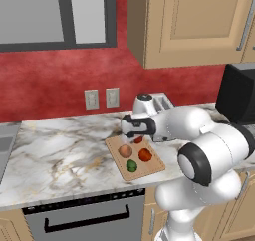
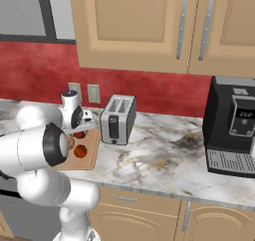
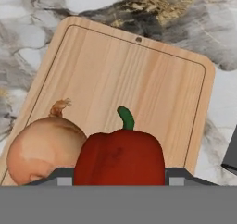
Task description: Place the avocado, onion, tomato, and bell pepper on the cutting board.
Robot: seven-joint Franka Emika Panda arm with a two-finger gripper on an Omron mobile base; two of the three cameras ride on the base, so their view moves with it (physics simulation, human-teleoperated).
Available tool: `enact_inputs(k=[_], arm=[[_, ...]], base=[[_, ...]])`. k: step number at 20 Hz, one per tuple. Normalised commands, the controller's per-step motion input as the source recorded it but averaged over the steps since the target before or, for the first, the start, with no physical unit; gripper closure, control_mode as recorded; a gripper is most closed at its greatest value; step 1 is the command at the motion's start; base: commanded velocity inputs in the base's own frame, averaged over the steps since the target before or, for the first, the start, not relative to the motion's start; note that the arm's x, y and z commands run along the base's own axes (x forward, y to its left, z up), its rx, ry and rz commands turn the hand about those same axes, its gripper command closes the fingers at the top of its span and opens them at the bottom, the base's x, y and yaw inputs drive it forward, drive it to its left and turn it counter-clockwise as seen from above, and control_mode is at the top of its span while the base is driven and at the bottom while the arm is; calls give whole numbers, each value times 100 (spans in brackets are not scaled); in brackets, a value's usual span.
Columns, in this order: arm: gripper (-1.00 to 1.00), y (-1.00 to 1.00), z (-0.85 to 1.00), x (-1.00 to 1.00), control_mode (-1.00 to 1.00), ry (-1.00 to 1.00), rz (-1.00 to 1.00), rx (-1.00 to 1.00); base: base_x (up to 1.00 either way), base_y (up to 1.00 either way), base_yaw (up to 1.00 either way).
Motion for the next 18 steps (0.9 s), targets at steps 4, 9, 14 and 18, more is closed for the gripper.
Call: enact_inputs(k=[4, 9, 14, 18], arm=[[100, 0, -21, 12, -100, 0, -4, 0], [100, 0, -16, 24, -100, 2, -4, 0], [100, 0, -22, 28, -100, 4, -4, 0], [100, 0, -31, 36, -100, 9, -4, 0]], base=[[0, 0, 0], [0, 0, 0], [0, 0, 0], [0, 0, 0]])
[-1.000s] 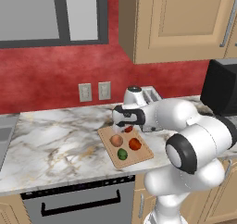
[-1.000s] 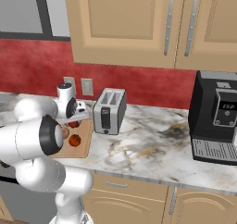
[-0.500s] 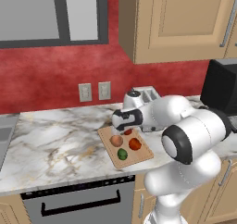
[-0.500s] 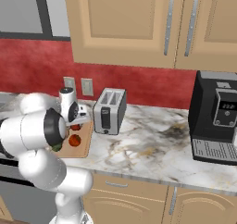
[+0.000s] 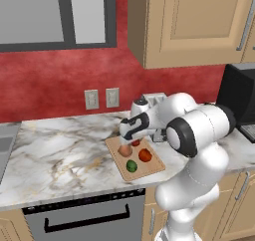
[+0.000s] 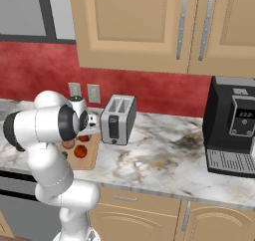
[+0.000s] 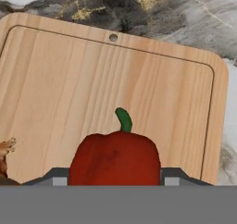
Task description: Place the avocado, onion, tomato, and bell pepper on the cutting board.
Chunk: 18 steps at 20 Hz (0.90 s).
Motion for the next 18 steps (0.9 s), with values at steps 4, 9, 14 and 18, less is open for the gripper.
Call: enact_inputs(k=[4, 9, 14, 18], arm=[[100, 0, -24, 35, -100, 6, -5, 0], [100, 0, -24, 18, -100, 3, -4, 0], [-100, 0, -17, 0, -100, 0, -2, 0], [-100, 0, 0, -3, -100, 0, 0, 0]], base=[[0, 0, 0], [0, 0, 0], [0, 0, 0], [0, 0, 0]])
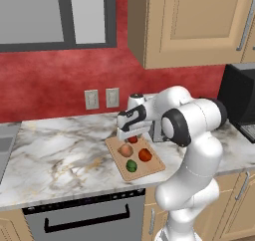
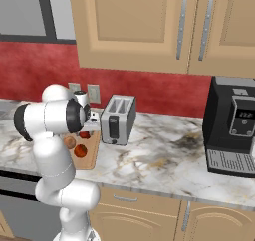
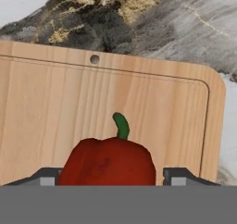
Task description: Place the avocado, onion, tomato, and bell pepper on the cutting board.
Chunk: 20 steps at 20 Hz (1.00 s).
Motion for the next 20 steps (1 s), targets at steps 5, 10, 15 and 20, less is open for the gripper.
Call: enact_inputs(k=[5, 10, 15, 20], arm=[[-100, 0, 2, 0, -100, 0, 0, 0], [-100, 0, 50, -9, -100, -8, 0, 0], [-100, 0, 81, -26, -100, -13, 0, 0], [-100, 0, 96, -54, -100, -18, 0, 0]], base=[[0, 0, 0], [0, 0, 0], [0, 0, 0], [0, 0, 0]])
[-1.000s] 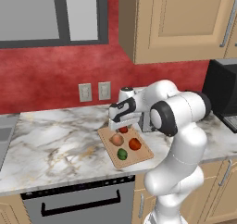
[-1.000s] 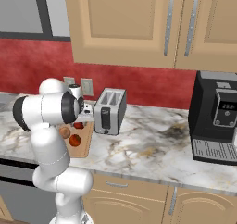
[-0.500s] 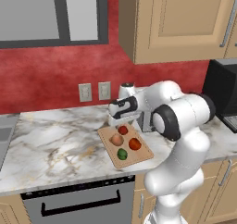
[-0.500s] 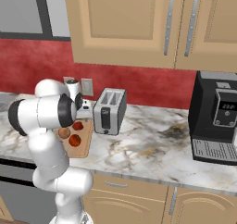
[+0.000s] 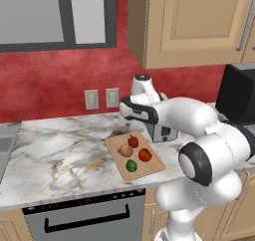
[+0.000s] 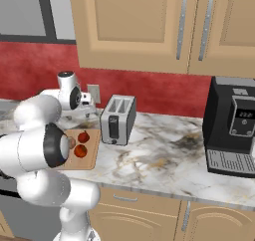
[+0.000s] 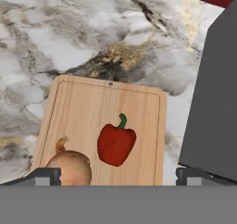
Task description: Place the avocado, onion, tomato, and bell pepper on the cutting board.
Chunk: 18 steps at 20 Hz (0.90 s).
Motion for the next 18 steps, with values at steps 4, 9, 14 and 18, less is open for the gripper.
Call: enact_inputs(k=[4, 9, 14, 18], arm=[[-100, 0, 100, -76, -100, -17, 0, 0], [-100, 0, 100, -99, -100, -21, 0, 0], [-100, 0, 88, -100, -100, -17, 0, 0], [-100, 0, 93, -100, -100, -16, 0, 0]], base=[[0, 0, 0], [0, 0, 0], [0, 0, 0], [0, 0, 0]])
